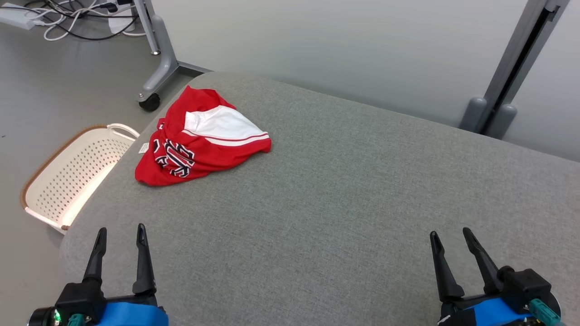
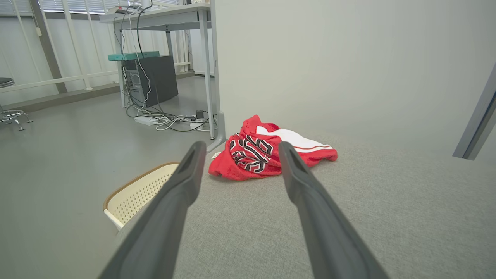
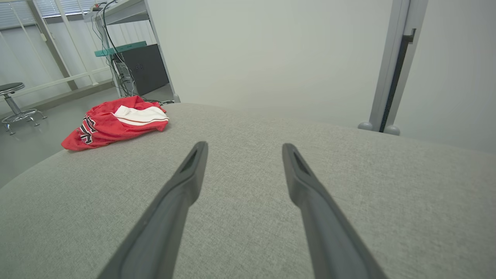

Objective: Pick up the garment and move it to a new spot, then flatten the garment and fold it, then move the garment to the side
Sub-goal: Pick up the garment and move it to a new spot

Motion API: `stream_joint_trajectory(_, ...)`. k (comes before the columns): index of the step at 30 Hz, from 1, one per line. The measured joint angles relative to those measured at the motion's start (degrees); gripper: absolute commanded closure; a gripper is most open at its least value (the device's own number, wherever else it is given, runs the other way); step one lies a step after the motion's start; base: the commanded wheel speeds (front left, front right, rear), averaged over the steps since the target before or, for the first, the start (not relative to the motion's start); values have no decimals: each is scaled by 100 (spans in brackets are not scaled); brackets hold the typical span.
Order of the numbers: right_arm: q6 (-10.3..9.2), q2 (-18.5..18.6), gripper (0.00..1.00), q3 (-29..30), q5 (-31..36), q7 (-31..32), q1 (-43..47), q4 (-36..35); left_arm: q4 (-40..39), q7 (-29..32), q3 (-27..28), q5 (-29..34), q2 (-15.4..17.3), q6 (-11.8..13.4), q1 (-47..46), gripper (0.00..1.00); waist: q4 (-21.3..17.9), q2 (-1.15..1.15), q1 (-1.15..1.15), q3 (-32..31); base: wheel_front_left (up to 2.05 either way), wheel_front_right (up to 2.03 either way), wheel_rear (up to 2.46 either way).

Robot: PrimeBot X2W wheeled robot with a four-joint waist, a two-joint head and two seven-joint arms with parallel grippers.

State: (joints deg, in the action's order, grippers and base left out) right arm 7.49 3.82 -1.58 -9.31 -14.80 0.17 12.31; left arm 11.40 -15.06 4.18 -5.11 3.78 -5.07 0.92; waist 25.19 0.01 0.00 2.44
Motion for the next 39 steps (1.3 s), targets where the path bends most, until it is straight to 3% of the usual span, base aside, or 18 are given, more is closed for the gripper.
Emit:
stream_joint_trajectory(8,0,-10,0,-29,7,-8,-2,20,1,0,67,0,3,0,42,0,108,0,0,17,0,0,0)
stream_joint_trajectory(20,0,37,0,-42,38,-16,-87,-81,-32,0,321,-164,2,75,-242,0,-181,-1,0,306,0,0,0)
stream_joint_trajectory(27,0,229,0,13,245,66,-336,-514,200,0,682,-385,244,75,-1179,0,-549,-1,0,829,0,0,0)
stream_joint_trajectory(39,0,497,0,528,613,651,-719,-2149,1393,0,1202,-635,846,92,-3211,0,-1247,0,2,2160,0,0,0)
